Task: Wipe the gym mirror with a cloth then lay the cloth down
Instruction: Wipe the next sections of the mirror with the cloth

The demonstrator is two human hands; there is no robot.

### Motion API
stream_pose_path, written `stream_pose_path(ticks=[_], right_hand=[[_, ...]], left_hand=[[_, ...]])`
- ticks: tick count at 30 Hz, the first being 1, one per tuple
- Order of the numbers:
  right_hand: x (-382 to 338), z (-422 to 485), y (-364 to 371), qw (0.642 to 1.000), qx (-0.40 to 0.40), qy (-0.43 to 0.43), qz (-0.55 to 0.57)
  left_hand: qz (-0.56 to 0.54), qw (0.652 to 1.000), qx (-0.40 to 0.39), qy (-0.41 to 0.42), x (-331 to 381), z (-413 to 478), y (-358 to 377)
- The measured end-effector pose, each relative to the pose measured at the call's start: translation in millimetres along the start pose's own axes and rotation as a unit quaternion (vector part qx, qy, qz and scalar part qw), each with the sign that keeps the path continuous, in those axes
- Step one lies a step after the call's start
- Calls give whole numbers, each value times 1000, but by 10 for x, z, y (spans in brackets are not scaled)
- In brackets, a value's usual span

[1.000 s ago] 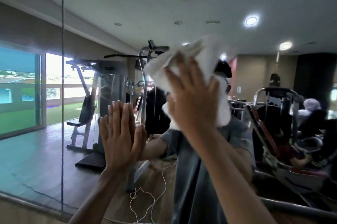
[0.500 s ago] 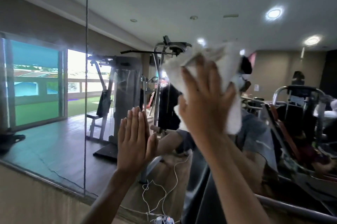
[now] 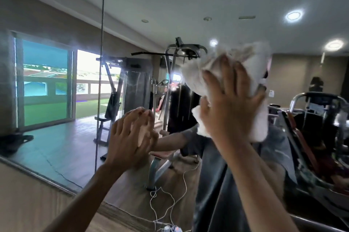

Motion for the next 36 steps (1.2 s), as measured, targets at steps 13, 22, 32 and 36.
stream_pose_path(ticks=[13, 22, 32, 36], right_hand=[[-244, -527, 261, 982, -53, -182, -16], [-1102, 191, 535, 992, 1, -124, -32], [-802, -588, 529, 975, -35, -210, -69], [-812, 80, 397, 993, 10, -90, -76]], left_hand=[[-29, 998, 2, -56, -828, 0, 250], [-76, 994, 49, -64, -815, -54, 211], [-77, 994, 61, -56, -855, -88, 206], [-87, 993, 62, -56, -848, -111, 217]])
Point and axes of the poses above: each hand's wrist, its own z-axis towards the middle knuckle, its own y-axis out of the palm, x = y × z, the point moved 5 cm from there along z, towards the middle knuckle, and after that the axes turned 3 degrees about z, right-handed, at the moved point
